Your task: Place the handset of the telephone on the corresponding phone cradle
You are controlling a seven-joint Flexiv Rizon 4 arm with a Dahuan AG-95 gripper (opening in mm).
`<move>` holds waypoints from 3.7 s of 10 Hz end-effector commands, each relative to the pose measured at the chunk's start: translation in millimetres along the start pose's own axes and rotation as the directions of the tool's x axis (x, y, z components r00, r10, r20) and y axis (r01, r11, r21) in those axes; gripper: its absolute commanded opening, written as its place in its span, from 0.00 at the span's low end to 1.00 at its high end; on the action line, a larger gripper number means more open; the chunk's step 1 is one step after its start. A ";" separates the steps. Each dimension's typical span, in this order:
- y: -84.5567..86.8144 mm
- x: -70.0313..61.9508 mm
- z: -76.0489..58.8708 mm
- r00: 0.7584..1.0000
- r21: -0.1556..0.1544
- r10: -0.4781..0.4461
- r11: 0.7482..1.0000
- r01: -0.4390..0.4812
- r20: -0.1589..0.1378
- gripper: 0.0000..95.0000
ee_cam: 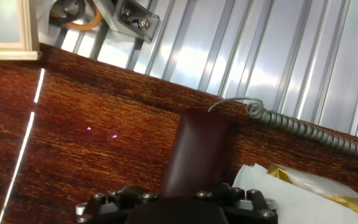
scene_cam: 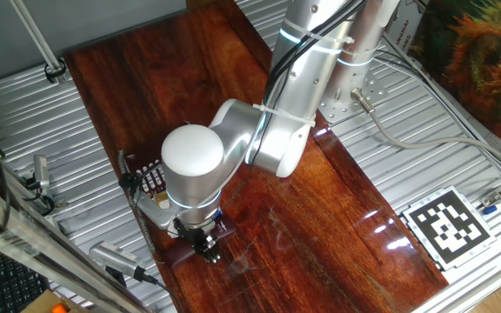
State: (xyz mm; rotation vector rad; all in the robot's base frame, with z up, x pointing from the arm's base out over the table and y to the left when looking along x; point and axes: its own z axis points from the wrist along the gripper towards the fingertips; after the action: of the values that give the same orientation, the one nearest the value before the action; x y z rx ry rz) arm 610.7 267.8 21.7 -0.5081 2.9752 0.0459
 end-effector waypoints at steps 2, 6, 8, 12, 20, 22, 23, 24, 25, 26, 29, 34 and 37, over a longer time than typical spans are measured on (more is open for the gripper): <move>-2.7 1.4 0.2 1.000 0.000 -0.018 1.000 0.018 -0.014 0.60; -3.9 2.0 -0.2 0.999 0.030 -0.032 0.999 0.033 -0.041 0.20; -4.6 2.0 -1.3 0.999 0.025 -0.015 1.000 0.016 -0.039 0.20; -4.9 1.8 -2.1 0.998 0.034 -0.016 0.999 0.018 -0.054 0.00; -7.9 -0.7 -13.8 0.993 0.002 0.074 0.997 -0.074 -0.088 0.00; -9.6 -2.7 -25.4 0.989 -0.003 0.098 0.995 -0.099 -0.111 0.00; -10.5 -3.4 -32.2 0.988 -0.004 0.102 0.995 -0.103 -0.116 0.00; -11.3 -4.4 -41.0 0.986 -0.007 0.105 0.994 -0.107 -0.130 0.00; -11.7 -5.0 -47.6 0.985 -0.010 0.106 0.994 -0.109 -0.136 0.00; -11.8 -5.2 -53.5 0.983 -0.010 0.111 0.994 -0.113 -0.144 0.00; -9.5 -5.0 -80.8 0.976 -0.017 0.138 0.990 -0.143 -0.170 0.00; 3.4 1.2 -127.5 0.965 -0.018 0.148 0.988 -0.155 -0.215 0.00; 8.2 1.6 -141.3 0.963 -0.015 0.143 0.988 -0.150 -0.227 0.00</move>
State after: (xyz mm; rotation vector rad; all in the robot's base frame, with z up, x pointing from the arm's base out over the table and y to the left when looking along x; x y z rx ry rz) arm 590.2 267.6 161.6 -0.3156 3.2392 0.0545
